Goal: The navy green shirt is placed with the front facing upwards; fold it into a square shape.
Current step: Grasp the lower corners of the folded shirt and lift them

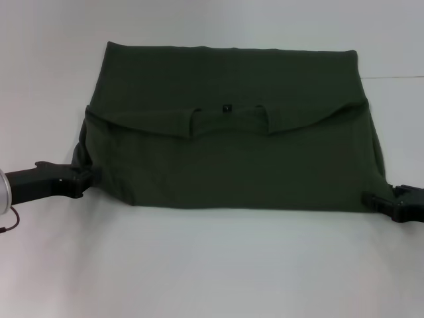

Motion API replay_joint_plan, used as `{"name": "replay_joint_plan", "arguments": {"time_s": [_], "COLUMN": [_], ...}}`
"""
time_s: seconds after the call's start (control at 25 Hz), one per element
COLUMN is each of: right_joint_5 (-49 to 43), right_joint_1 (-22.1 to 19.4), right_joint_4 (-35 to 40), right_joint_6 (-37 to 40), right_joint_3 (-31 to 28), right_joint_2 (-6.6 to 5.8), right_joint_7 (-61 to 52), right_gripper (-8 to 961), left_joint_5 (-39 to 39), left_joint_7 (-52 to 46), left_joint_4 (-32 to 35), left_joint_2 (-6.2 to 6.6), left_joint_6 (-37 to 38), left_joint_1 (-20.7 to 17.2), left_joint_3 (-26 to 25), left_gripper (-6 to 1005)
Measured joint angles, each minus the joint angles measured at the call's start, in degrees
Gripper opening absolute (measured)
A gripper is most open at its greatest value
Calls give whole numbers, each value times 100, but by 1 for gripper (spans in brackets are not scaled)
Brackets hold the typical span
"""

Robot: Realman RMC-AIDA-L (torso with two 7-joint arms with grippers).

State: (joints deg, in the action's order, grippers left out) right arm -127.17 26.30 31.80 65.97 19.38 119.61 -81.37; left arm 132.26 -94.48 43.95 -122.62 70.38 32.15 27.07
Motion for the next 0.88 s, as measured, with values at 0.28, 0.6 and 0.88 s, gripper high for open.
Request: {"name": "replay_joint_plan", "arguments": {"time_s": [0.28, 0.6, 0.88], "right_joint_5": [1, 85, 484], "right_joint_1": [1, -55, -377], "right_joint_4": [9, 64, 187], "right_joint_6": [-15, 34, 384], "right_joint_3": [128, 77, 74], "right_joint_2": [1, 1, -7], "right_joint_7": [26, 33, 278], "right_gripper": [431, 224, 69], "left_joint_5": [-2, -8, -8], "left_joint_7": [9, 43, 409], "left_joint_4": [-1, 0, 21], "left_joint_2": [-26, -28, 7], "left_joint_6": [-31, 7, 269], "left_joint_1": [1, -1, -122], "left_joint_3": [1, 0, -4], "left_gripper": [54, 55, 55]}}
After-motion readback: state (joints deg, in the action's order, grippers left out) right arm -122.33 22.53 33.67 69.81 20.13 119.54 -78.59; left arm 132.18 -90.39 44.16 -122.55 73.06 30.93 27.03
